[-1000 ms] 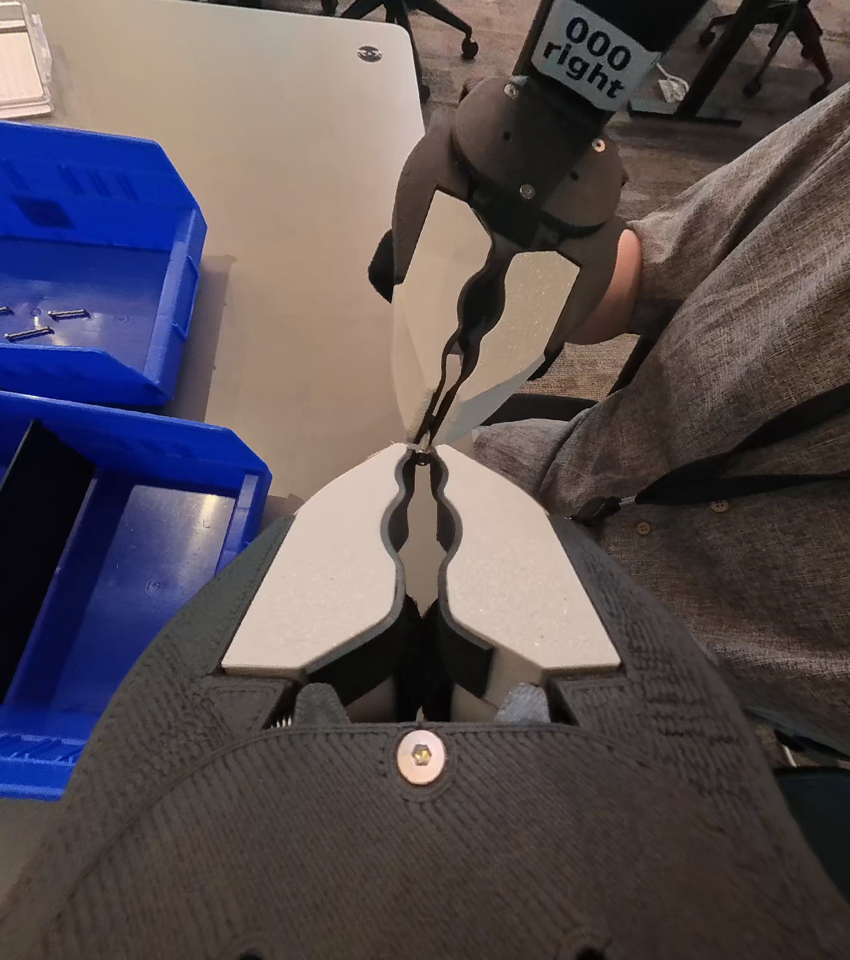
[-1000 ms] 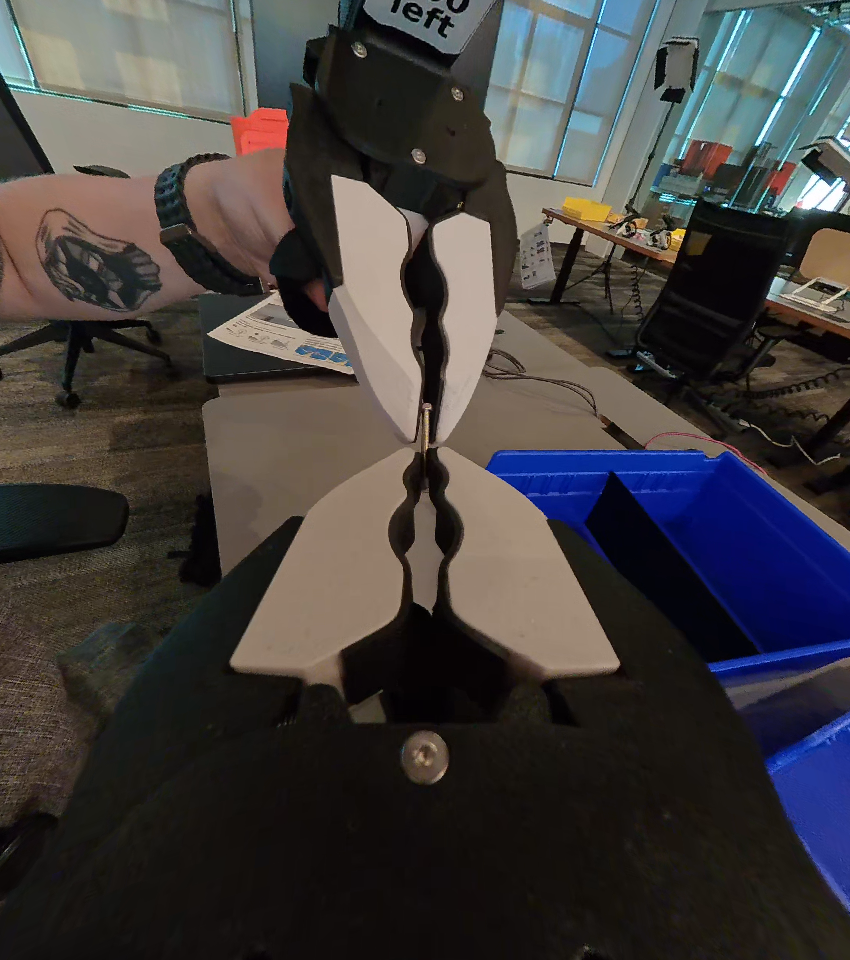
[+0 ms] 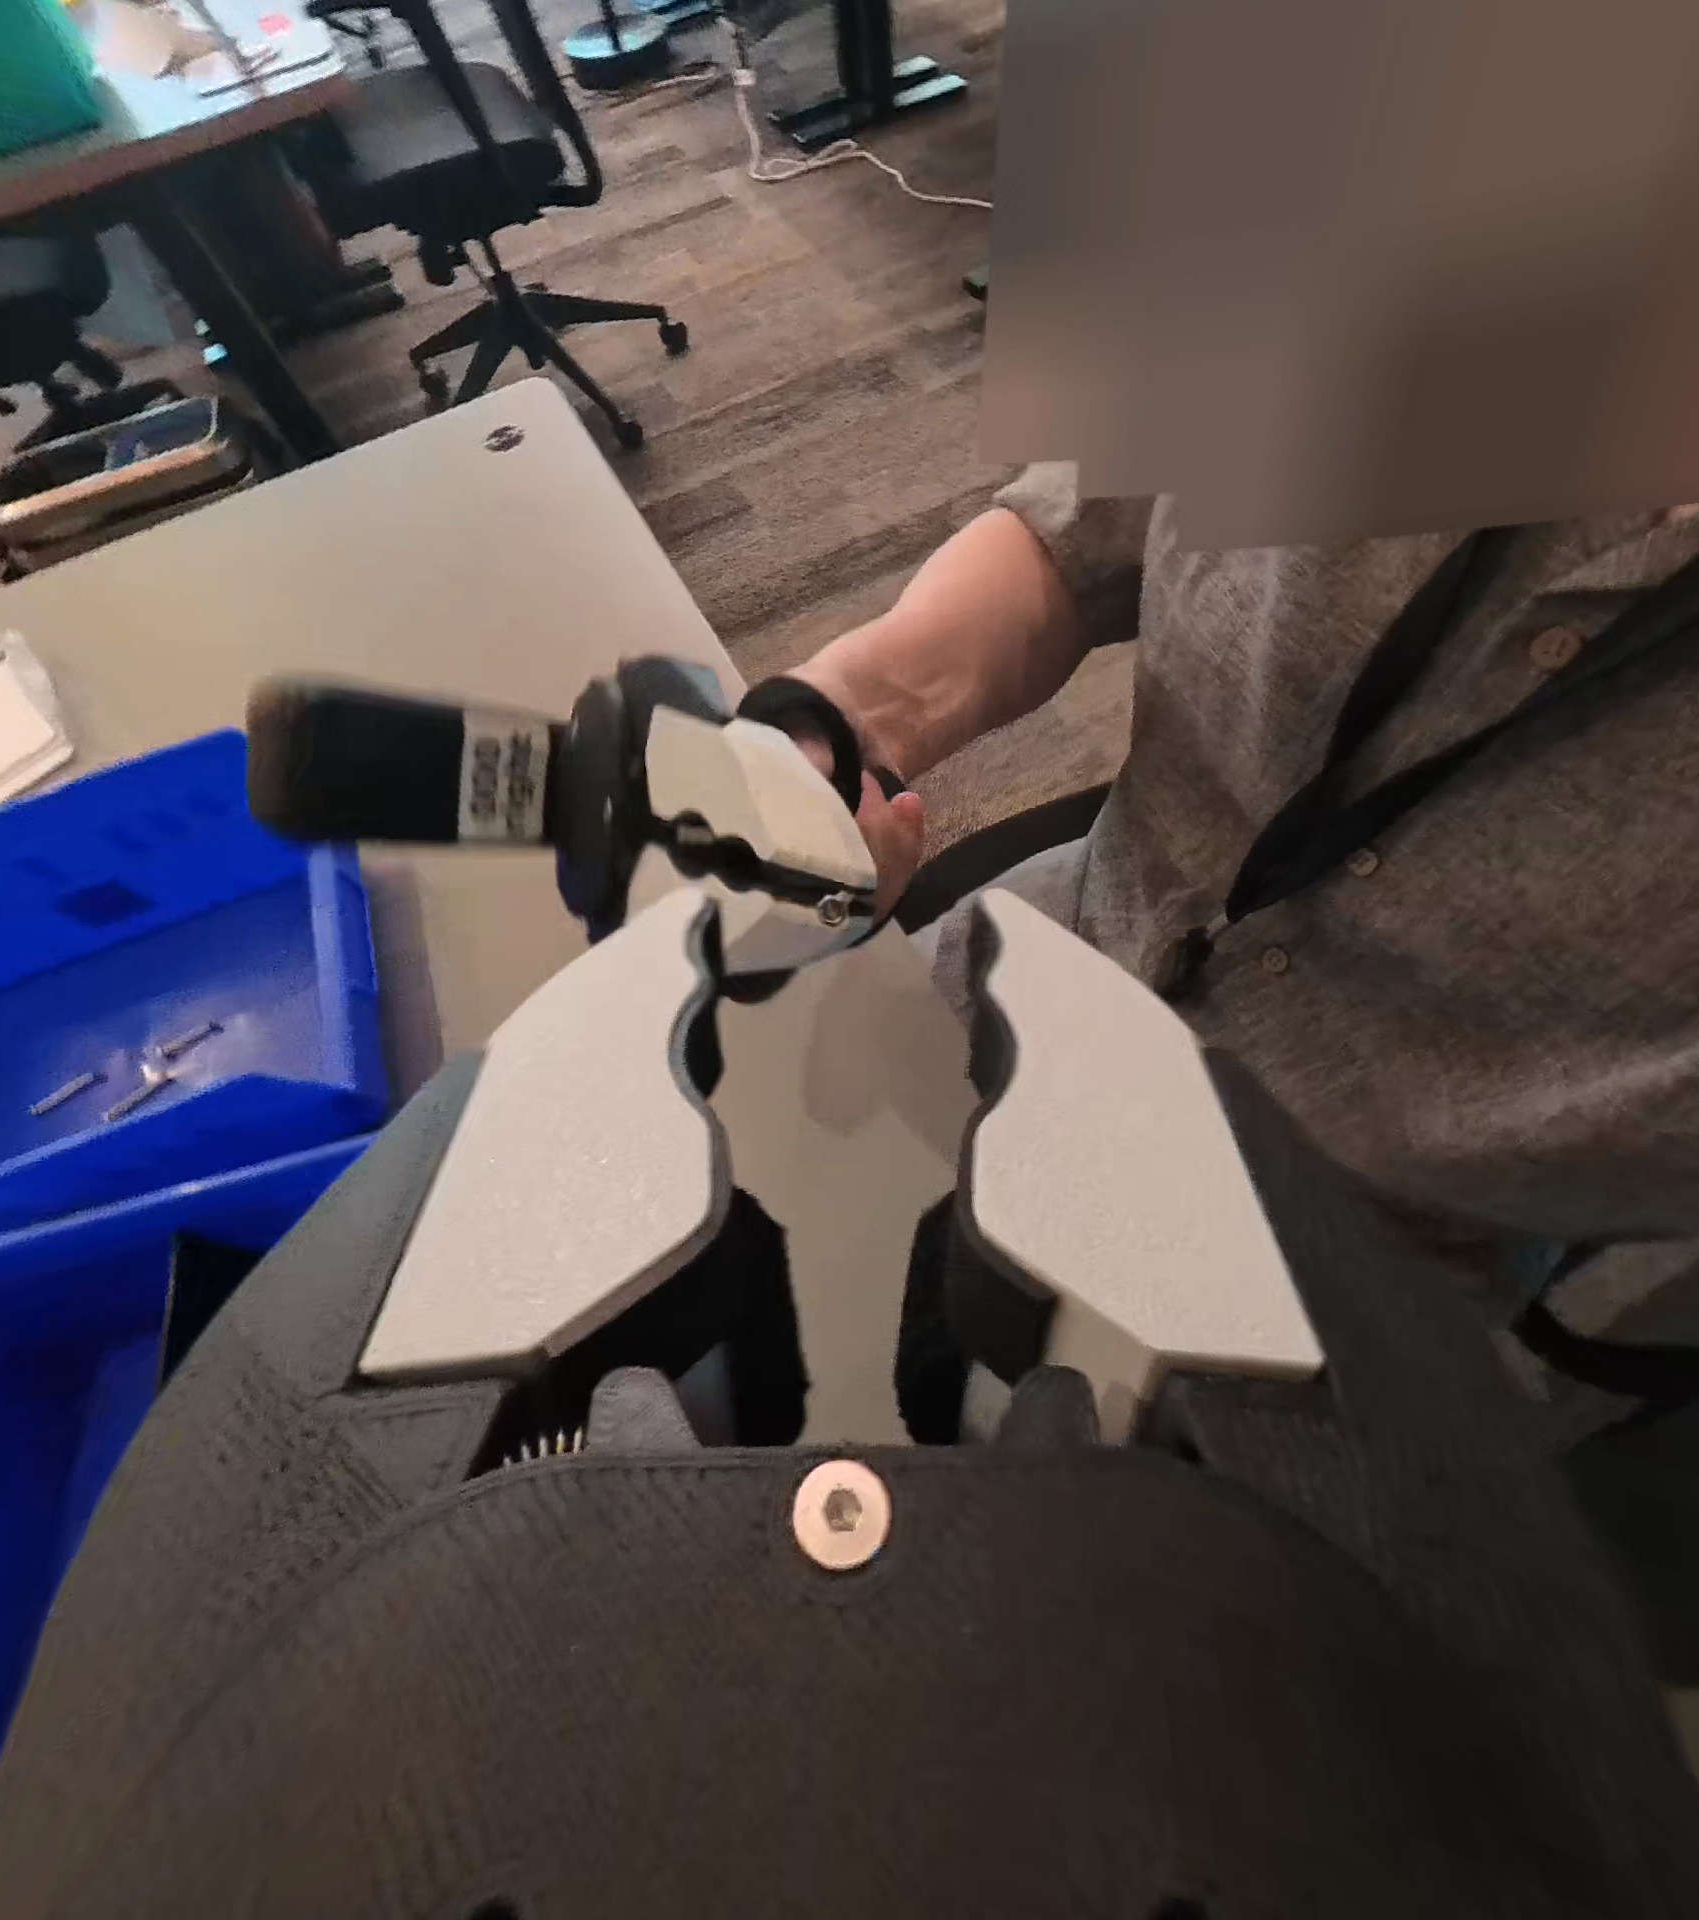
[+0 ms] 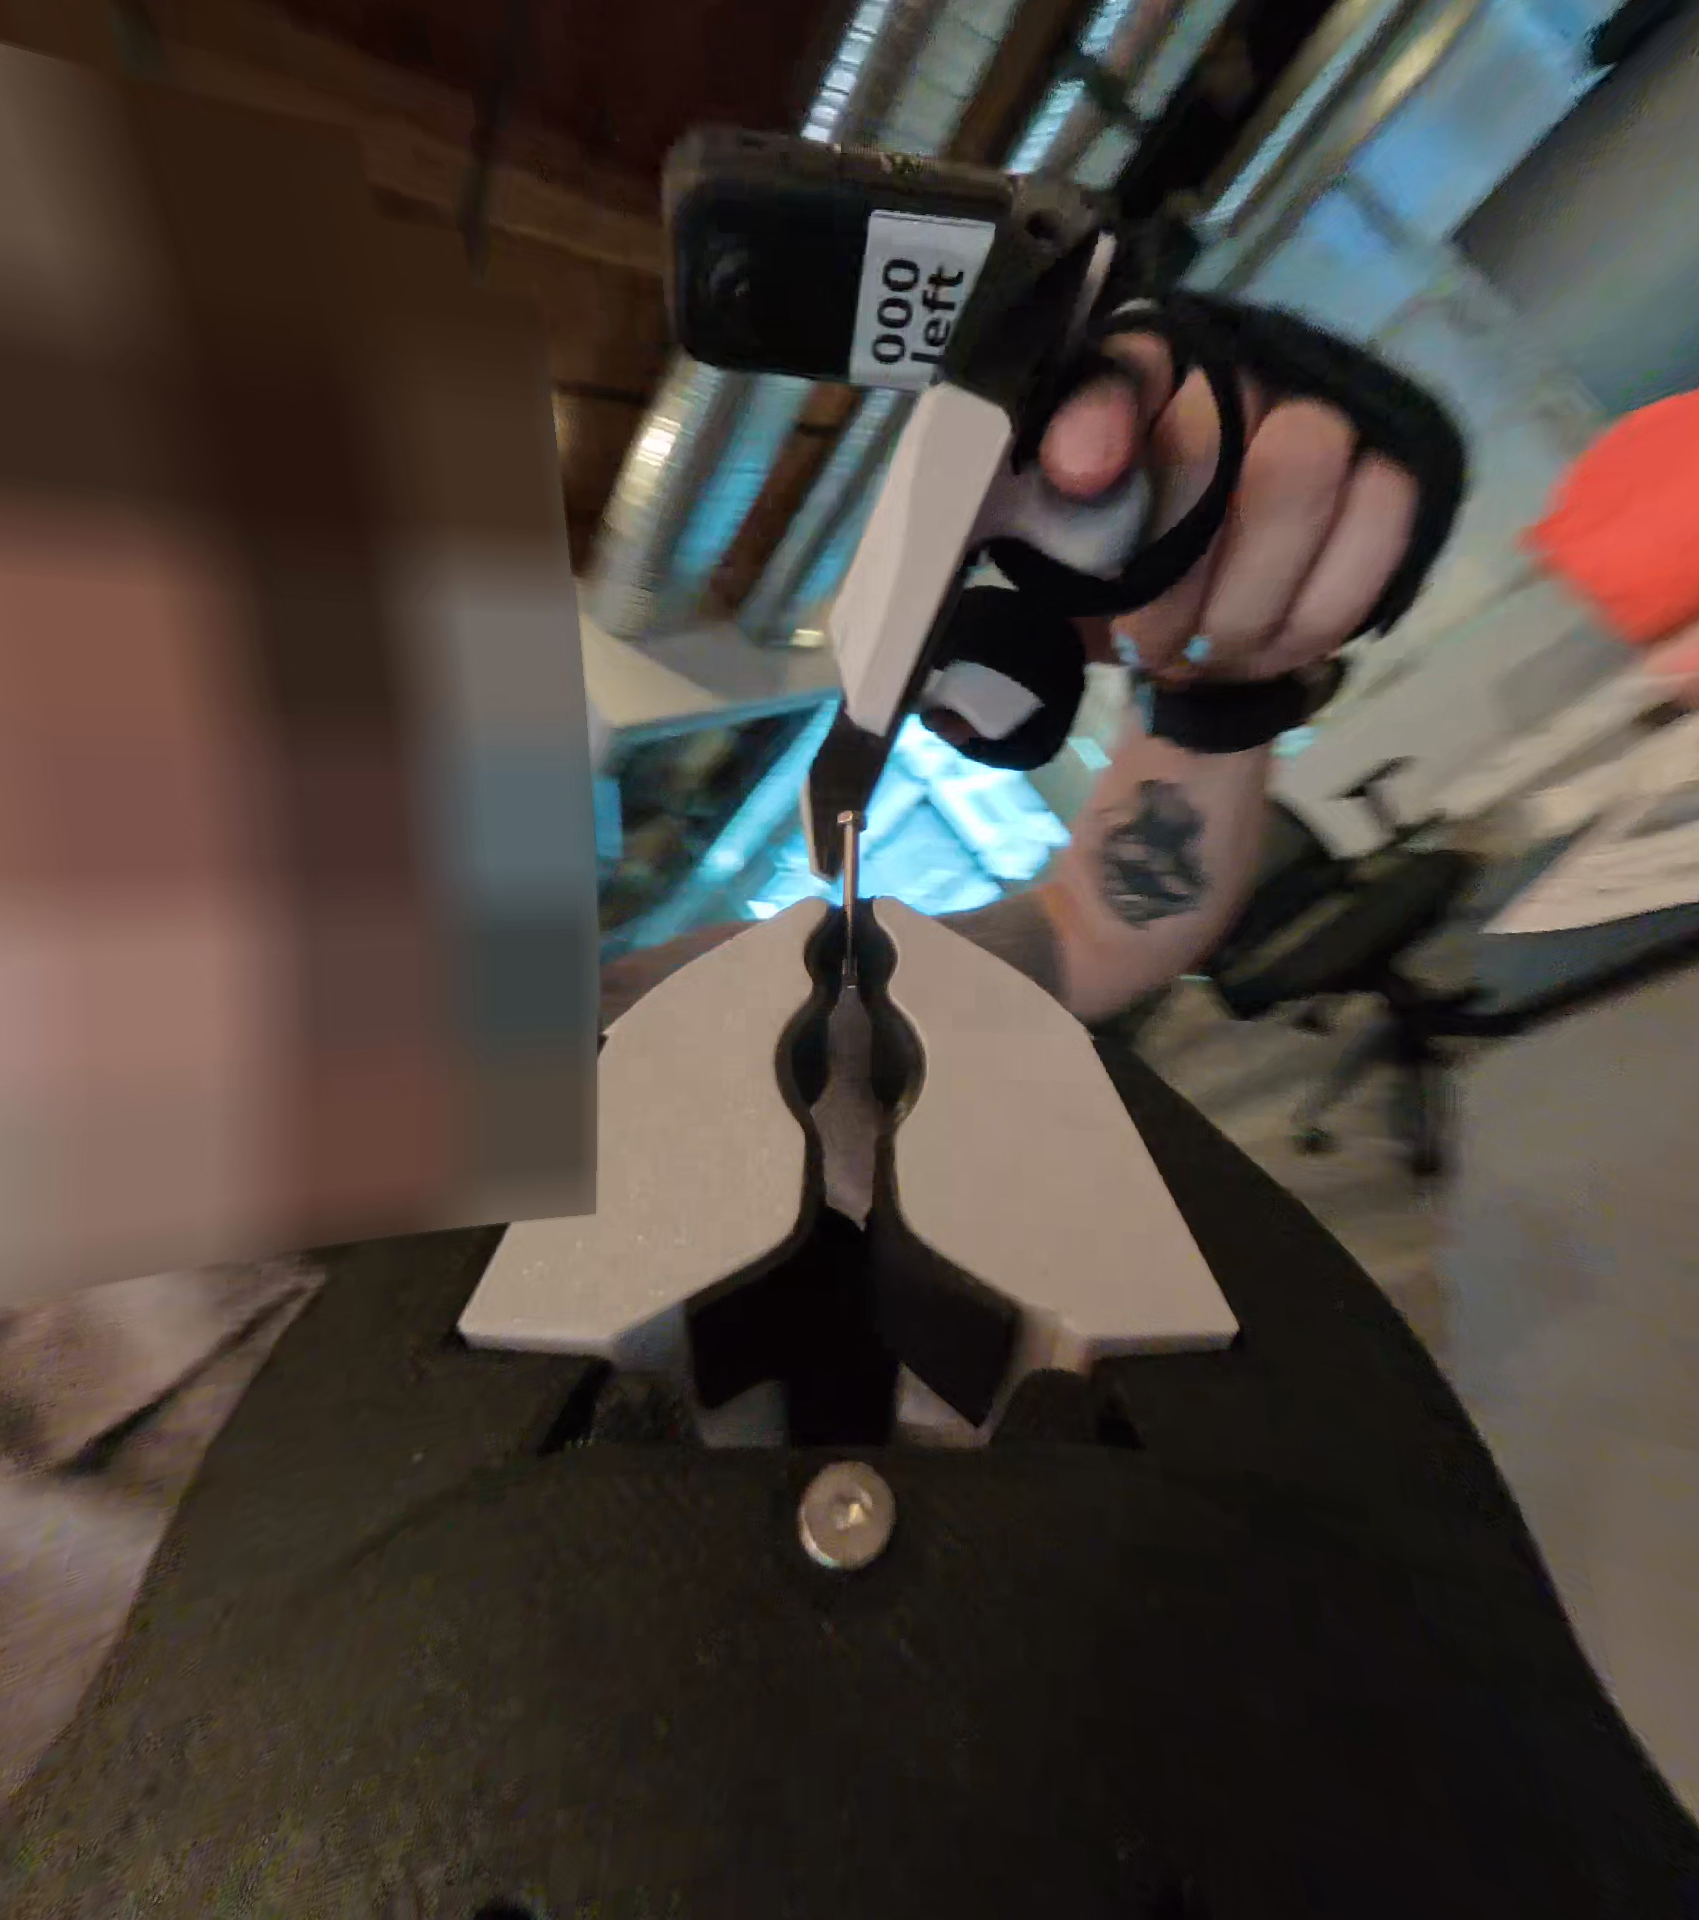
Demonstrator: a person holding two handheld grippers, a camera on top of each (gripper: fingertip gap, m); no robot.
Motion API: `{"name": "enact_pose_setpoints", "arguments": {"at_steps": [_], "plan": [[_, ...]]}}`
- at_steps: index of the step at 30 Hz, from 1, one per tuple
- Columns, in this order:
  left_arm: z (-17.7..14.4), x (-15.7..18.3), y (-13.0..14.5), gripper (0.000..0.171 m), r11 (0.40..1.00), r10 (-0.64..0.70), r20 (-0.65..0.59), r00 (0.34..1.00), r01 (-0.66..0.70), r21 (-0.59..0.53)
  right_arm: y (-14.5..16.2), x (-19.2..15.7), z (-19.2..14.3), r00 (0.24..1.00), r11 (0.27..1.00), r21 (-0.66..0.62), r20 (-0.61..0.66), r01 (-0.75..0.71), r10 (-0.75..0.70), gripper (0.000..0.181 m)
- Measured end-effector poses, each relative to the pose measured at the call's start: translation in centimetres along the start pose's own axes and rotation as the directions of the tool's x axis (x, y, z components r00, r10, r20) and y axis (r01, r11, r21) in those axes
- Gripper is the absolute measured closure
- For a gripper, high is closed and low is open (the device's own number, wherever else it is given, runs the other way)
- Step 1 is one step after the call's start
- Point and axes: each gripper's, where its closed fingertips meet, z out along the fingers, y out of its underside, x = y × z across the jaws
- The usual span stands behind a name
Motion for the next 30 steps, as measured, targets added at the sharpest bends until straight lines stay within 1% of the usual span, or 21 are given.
{"name": "enact_pose_setpoints", "arguments": {"at_steps": [1,2,3,5,6,7,9,10,13,20,24,26,28,30], "plan": [[-0.3,-0.4,0.2,0.138,0.999,-0.050,0.021,0.999,0.050,-0.002,-0.3,0.3,-0.3,0.992,0.997,-0.016,-0.096,0.081,-0.082,0.179],[-0.5,-0.7,0.6,0.158,0.994,-0.106,0.034,0.994,0.107,-0.021,-0.6,0.8,-0.7,0.959,0.983,-0.059,-0.212,0.177,-0.185,0.179],[-0.6,-0.6,1.2,0.171,0.986,-0.161,0.029,0.987,0.162,-0.047,-0.9,1.3,-1.2,0.902,0.957,-0.121,-0.321,0.264,-0.289,0.179],[-0.6,-0.9,2.2,0.169,0.960,-0.260,0.062,0.964,0.265,-0.088,-1.4,1.7,-2.0,0.743,0.881,-0.265,-0.473,0.392,-0.473,0.179],[-0.6,-1.1,2.5,0.165,0.948,-0.298,0.074,0.952,0.304,-0.091,-1.3,1.9,-2.2,0.680,0.848,-0.328,-0.507,0.416,-0.530,0.179],[-0.5,-1.5,2.8,0.161,0.933,-0.338,0.100,0.936,0.347,-0.094,-1.2,1.9,-2.2,0.644,0.829,-0.371,-0.522,0.419,-0.559,0.179],[-0.3,-1.5,3.0,0.155,0.910,-0.393,0.089,0.915,0.401,-0.101,-0.9,2.2,-2.1,0.589,0.799,-0.428,-0.540,0.422,-0.601,0.179],[-0.1,-1.5,3.1,0.154,0.903,-0.409,0.087,0.908,0.417,-0.105,-0.7,2.3,-2.0,0.574,0.790,-0.448,-0.543,0.419,-0.613,0.179],[0.3,-1.4,3.1,0.155,0.902,-0.408,0.080,0.909,0.415,-0.118,-0.4,2.5,-1.8,0.558,0.778,-0.471,-0.543,0.417,-0.628,0.179],[0.7,-1.3,2.8,0.158,0.901,-0.412,0.063,0.909,0.417,-0.118,-0.3,2.4,-1.6,0.556,0.776,-0.473,-0.542,0.416,-0.629,0.179],[0.9,-1.1,2.7,0.165,0.901,-0.414,0.037,0.909,0.415,-0.123,-0.3,2.4,-1.6,0.549,0.771,-0.479,-0.543,0.419,-0.636,0.179],[1.0,-1.1,2.6,0.166,0.903,-0.413,0.033,0.910,0.414,-0.118,-0.4,2.4,-1.7,0.544,0.769,-0.482,-0.544,0.420,-0.638,0.179],[1.0,-1.0,2.6,0.166,0.907,-0.402,0.025,0.915,0.402,-0.122,-0.3,2.3,-1.6,0.553,0.773,-0.477,-0.541,0.419,-0.633,0.179],[0.9,-0.7,2.7,0.166,0.924,-0.356,0.022,0.934,0.355,-0.141,0.0,2.4,-1.5,0.576,0.783,-0.469,-0.533,0.409,-0.620,0.179]]}}
